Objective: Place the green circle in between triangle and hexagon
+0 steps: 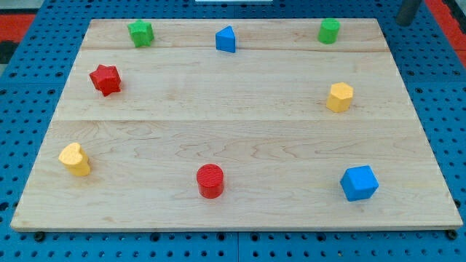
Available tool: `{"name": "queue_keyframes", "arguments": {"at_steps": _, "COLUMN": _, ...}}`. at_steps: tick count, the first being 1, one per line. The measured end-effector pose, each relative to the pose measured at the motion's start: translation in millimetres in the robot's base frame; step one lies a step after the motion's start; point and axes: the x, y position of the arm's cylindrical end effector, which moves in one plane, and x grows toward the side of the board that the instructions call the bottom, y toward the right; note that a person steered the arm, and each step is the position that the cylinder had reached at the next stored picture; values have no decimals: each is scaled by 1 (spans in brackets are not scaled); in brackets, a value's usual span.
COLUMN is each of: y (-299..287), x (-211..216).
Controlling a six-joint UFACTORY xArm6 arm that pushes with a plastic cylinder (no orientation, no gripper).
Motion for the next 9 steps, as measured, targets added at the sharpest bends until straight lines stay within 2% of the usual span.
{"name": "queue_keyframes", "arguments": {"at_steps": 5, "y": -150, "x": 12}}
{"name": "queue_keyframes", "arguments": {"at_steps": 6, "y": -151, "x": -7}}
{"name": "queue_keyframes", "arguments": {"at_steps": 7, "y": -163, "x": 18}}
{"name": "queue_keyframes", "arguments": {"at_steps": 8, "y": -164, "x": 3}}
{"name": "queue_keyframes", "arguments": {"at_steps": 9, "y": -176, "x": 35}}
